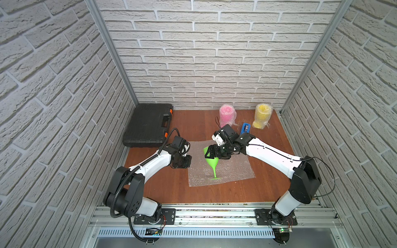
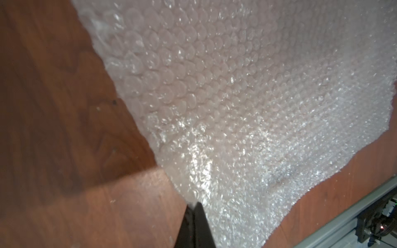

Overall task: Wrap wine glasses in bubble wrap
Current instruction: Adjust the bubble wrap at the center of the board.

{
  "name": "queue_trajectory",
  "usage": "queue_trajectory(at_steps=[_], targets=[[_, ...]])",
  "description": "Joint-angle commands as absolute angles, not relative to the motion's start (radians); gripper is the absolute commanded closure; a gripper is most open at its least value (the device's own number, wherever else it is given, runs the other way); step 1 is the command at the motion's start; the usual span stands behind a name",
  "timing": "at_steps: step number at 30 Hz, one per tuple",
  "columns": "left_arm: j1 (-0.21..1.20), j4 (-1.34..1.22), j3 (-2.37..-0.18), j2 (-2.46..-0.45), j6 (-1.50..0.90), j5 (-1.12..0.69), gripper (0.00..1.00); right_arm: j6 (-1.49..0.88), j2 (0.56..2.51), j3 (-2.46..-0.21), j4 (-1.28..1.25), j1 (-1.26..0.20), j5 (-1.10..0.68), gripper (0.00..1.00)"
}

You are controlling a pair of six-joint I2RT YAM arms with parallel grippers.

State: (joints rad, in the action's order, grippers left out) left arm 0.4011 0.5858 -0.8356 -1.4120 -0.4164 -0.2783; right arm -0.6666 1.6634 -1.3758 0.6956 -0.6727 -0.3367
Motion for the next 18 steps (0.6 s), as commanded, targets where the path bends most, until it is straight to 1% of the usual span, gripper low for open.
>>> queue_trajectory(at_steps=[1, 8, 12, 18], targets=[[0.378, 0.677, -0.839, -1.413, -0.332, -0.29, 1.0, -0.706, 1.677, -1.405, 0.712, -0.685, -0.328, 0.54], [0.372, 0.66, -0.929, -1.555, -0.296, -0.309, 1.0, -0.756, 1.744, -1.423, 0.692, -0.693, -0.348, 0.55], [0.363, 0.61, -0.921, -1.562, -0.301, -0.283, 1.0, -0.77, 1.828, -1.464, 0.66, -0.696, -0.359, 0.55], [0.354, 0.537, -0.874, -1.526, -0.322, -0.309, 1.0, -0.824, 1.955, -1.543, 0.596, -0.709, -0.374, 0.55]])
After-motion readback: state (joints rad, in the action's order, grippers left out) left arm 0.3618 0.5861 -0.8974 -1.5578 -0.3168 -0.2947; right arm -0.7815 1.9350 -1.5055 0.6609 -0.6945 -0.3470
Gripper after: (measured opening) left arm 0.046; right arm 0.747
